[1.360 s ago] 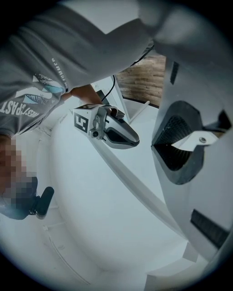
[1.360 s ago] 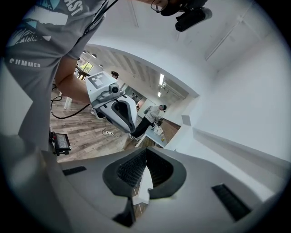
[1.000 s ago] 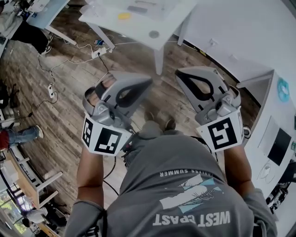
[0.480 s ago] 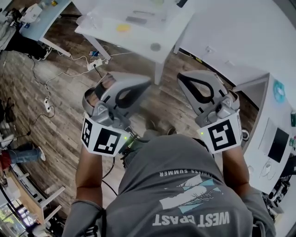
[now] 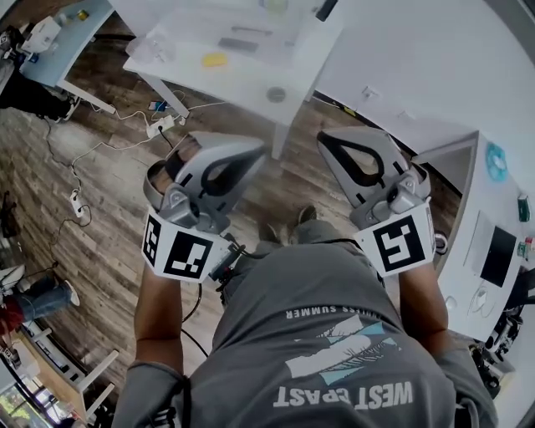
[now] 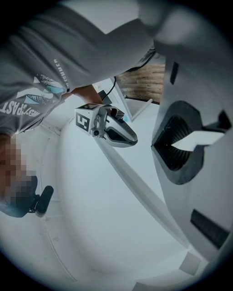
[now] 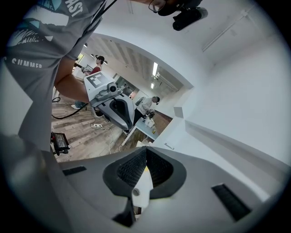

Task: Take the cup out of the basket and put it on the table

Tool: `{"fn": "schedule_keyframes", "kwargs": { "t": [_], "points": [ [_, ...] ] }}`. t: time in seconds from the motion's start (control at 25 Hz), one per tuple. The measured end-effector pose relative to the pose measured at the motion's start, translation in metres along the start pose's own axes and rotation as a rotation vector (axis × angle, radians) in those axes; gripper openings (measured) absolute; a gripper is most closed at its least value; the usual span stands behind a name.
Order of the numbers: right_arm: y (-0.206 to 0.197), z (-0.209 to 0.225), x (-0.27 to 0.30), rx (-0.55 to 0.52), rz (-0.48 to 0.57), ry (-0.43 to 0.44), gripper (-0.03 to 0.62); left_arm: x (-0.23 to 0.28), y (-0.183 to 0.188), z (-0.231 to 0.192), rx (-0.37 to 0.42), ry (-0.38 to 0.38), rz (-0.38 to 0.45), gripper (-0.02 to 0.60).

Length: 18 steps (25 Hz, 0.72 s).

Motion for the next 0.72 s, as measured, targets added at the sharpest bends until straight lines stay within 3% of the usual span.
{"fn": "schedule_keyframes", "kwargs": {
  "t": [0.4, 0.72],
  "points": [
    [-0.031, 0.042, 0.031, 0.013, 0.044, 0.032, 0.011, 0.031, -0.017, -0.019, -0.008, 0.016, -0.081, 0.008],
    [-0.078, 0.096, 0.027, 0.022, 0.086, 0.088, 0.011, 0.097, -0.015, -0.031, -0.025, 0.058, -0.119, 0.008]
  ]
}}
Point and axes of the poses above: the fingertips, and each gripper's own axes: x forward along the fingers, z to its right, y out of its top, the point moved 10 cm from there along -x, backward along the fingers, and after that the axes turned 2 degrees about z, right-handed, at the moved point
